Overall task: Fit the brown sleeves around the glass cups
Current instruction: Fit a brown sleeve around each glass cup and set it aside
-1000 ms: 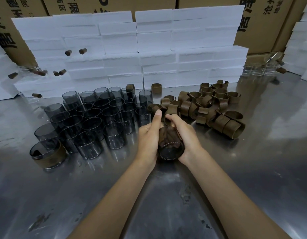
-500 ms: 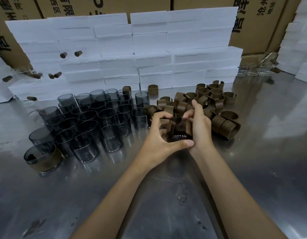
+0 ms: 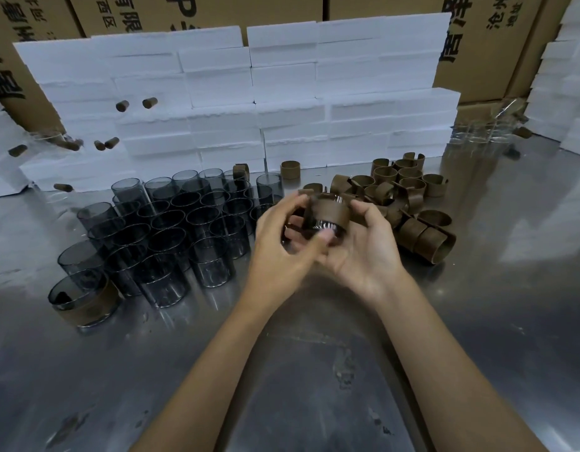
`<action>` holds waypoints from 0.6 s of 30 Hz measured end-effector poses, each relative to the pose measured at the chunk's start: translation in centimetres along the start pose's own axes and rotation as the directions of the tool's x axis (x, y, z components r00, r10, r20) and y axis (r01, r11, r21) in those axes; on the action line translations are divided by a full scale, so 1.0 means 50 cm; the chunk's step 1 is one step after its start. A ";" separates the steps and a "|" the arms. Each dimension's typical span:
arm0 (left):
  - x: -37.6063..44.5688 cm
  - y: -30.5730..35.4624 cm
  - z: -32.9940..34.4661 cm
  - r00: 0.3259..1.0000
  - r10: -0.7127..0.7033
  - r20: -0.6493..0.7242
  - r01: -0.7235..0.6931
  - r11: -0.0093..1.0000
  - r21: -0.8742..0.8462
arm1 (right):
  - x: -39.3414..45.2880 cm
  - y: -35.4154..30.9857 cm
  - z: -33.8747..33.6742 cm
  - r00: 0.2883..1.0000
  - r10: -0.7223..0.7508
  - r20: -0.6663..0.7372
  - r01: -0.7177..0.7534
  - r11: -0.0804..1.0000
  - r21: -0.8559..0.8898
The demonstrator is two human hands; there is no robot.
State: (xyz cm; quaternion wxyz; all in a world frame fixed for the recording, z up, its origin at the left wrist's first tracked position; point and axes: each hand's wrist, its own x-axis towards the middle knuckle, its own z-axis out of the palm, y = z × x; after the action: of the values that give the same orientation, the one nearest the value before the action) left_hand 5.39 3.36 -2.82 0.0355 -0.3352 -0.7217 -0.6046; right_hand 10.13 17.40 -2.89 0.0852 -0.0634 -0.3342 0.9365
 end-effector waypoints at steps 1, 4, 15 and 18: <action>0.005 -0.003 -0.008 0.999 -0.027 -0.021 0.026 0.998 -0.066 | 0.001 0.001 0.001 1.000 -0.017 -0.004 0.017 1.000 -0.021; 0.023 -0.016 -0.029 0.998 -0.047 -0.052 0.038 0.987 -0.155 | 0.009 0.007 0.005 0.991 -0.131 -0.038 0.124 0.982 -0.144; 0.033 -0.035 -0.035 0.987 -0.151 -0.060 0.121 0.930 -0.348 | 0.008 0.018 0.011 0.947 -0.322 0.005 0.286 0.835 -0.470; 0.032 -0.036 -0.036 0.983 -0.173 -0.057 0.139 0.914 -0.381 | 0.005 0.018 0.011 0.944 -0.331 0.014 0.284 0.786 -0.550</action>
State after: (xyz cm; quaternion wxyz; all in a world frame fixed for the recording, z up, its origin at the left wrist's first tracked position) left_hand 2.58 2.36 -3.15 -0.0455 -0.2499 -0.6148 -0.7467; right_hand 9.67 16.44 -3.07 0.2288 -0.0686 -0.5882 0.7726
